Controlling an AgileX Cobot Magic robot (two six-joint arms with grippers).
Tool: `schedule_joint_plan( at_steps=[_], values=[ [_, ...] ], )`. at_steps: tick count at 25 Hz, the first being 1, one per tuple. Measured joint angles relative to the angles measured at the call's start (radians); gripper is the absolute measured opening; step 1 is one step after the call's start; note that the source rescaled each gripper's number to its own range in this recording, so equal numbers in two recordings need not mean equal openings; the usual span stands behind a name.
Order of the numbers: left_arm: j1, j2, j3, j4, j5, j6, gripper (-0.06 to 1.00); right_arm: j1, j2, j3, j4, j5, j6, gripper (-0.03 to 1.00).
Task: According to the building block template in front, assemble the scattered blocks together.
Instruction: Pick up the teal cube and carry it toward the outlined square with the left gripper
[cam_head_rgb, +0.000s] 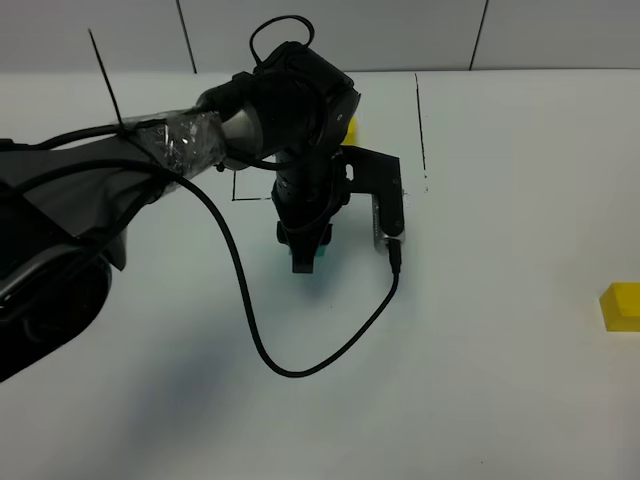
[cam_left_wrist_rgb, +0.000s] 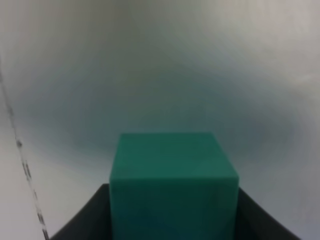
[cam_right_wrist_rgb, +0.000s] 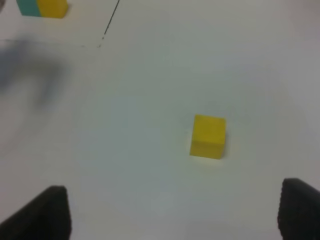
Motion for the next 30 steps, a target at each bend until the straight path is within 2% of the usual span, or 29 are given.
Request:
schedule_joint_plan(
  at_steps=[9, 28, 30],
  values=[
    [-0.005, 0.049, -0.013, -0.074, -0.016, 0.027, 0.0, 0.0, 0.0, 0.0, 0.0, 0.0, 0.0, 0.89],
    [-0.005, 0.08, -0.032, -0.074, -0.022, 0.021, 0.0, 0.0, 0.0, 0.0, 0.0, 0.0, 0.0, 0.89],
    [-0.005, 0.08, -0.032, -0.072, -0.021, 0.022, 0.04, 0.0, 0.0, 0.0, 0.0, 0.0, 0.0, 0.89]
  ],
)
